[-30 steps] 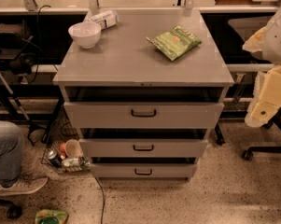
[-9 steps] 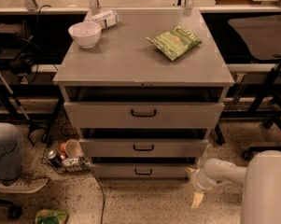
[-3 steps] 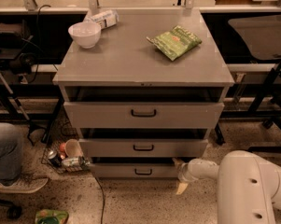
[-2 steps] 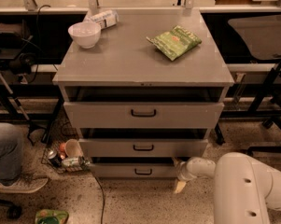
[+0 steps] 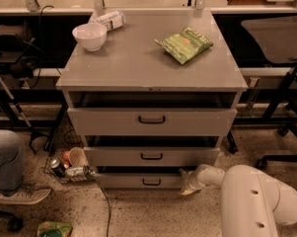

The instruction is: Open bottom drawer

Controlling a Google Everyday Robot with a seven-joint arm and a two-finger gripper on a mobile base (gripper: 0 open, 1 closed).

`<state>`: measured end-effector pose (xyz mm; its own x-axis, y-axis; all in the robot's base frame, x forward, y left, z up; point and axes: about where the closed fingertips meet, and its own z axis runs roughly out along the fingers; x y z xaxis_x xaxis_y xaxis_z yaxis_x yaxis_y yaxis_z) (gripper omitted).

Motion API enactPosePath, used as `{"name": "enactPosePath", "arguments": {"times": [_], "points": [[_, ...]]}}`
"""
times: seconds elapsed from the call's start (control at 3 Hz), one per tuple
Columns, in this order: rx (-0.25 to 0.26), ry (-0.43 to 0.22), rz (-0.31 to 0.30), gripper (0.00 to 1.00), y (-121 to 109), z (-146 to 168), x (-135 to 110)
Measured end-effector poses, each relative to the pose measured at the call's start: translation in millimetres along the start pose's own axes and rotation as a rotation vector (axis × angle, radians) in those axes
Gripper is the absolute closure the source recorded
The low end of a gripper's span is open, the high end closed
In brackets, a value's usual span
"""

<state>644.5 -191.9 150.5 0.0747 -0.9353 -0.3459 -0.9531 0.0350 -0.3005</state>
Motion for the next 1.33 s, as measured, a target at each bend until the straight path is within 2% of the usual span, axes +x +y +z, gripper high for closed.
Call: {"name": "enactPosePath", "arguments": {"times": [0.67, 1.0, 1.33], "points": [[-0.003, -0.003, -0.005, 0.88, -0.3, -8.0, -2.2], [-0.003, -0.003, -0.005, 1.0, -1.4, -11.3, -3.5], [-0.071, -0.049, 0.01, 1.0, 40.5, -27.1, -0.7]]}}
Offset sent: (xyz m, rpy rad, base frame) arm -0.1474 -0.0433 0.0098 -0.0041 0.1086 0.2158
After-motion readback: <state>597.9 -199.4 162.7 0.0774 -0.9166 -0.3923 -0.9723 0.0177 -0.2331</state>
